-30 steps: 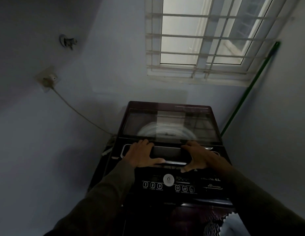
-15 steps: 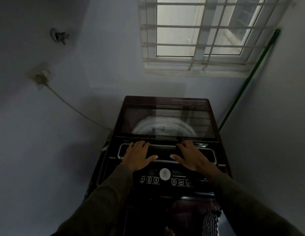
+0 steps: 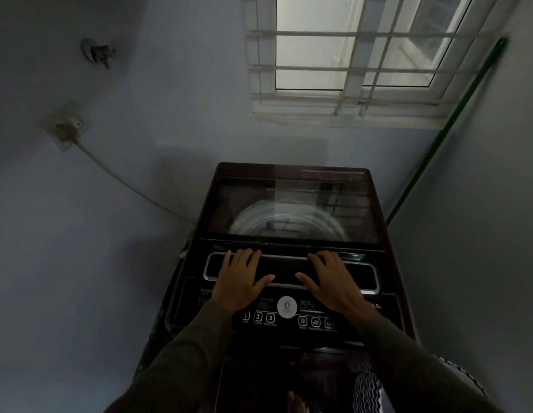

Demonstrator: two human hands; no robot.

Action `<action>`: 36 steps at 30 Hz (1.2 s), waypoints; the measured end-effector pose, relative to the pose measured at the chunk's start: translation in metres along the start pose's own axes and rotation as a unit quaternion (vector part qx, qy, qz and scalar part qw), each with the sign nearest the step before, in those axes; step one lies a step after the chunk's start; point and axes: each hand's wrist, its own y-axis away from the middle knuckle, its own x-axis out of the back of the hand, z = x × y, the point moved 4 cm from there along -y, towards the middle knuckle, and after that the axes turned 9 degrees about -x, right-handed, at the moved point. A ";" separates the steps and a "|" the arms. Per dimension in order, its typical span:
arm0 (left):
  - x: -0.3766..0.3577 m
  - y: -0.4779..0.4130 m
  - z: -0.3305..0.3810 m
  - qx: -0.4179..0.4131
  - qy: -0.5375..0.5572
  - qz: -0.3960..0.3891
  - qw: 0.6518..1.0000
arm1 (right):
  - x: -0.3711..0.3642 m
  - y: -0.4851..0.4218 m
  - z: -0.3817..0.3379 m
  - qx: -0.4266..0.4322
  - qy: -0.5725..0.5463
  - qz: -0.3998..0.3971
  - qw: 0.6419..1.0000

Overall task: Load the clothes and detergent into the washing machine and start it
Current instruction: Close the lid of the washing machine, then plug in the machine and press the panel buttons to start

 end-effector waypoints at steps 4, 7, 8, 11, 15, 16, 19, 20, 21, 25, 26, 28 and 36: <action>-0.005 0.003 0.002 0.007 0.004 0.005 1.000 | -0.006 0.005 0.001 -0.010 -0.001 0.025 1.000; -0.008 0.007 0.003 0.015 0.006 0.012 1.000 | -0.009 0.008 -0.001 -0.020 0.003 0.058 0.998; -0.009 0.008 0.003 0.016 0.006 0.018 1.000 | -0.010 0.009 -0.002 -0.022 0.008 0.064 0.998; -0.012 0.010 0.002 0.021 0.007 0.030 0.999 | -0.017 0.007 -0.009 -0.016 0.028 0.048 0.998; -0.008 0.014 0.001 0.048 0.020 0.021 0.998 | -0.026 -0.002 -0.021 0.004 0.039 0.016 0.999; -0.004 0.014 -0.001 0.059 0.019 0.025 0.998 | -0.028 -0.005 -0.026 0.013 0.040 0.011 0.999; 0.004 0.014 -0.021 0.100 -0.002 0.014 0.995 | -0.033 -0.023 -0.047 0.047 0.041 0.002 0.998; 0.007 0.013 -0.031 0.107 -0.008 0.018 0.994 | -0.034 -0.030 -0.056 0.057 0.037 0.001 0.998; 0.011 0.012 -0.043 0.110 -0.012 0.020 0.994 | -0.036 -0.037 -0.066 0.065 0.032 0.002 0.997; 0.045 0.006 -0.107 0.146 -0.024 0.042 0.988 | -0.042 -0.076 -0.118 0.095 0.004 0.009 0.995; 0.056 0.005 -0.126 0.154 -0.032 0.051 0.986 | -0.043 -0.088 -0.133 0.101 -0.007 0.017 0.995; 0.081 0.004 -0.166 0.162 -0.063 0.073 0.982 | -0.045 -0.112 -0.165 0.118 -0.034 0.031 0.992; 0.185 -0.009 -0.333 0.232 -0.180 0.074 0.953 | -0.058 -0.229 -0.320 0.153 -0.138 -0.009 0.979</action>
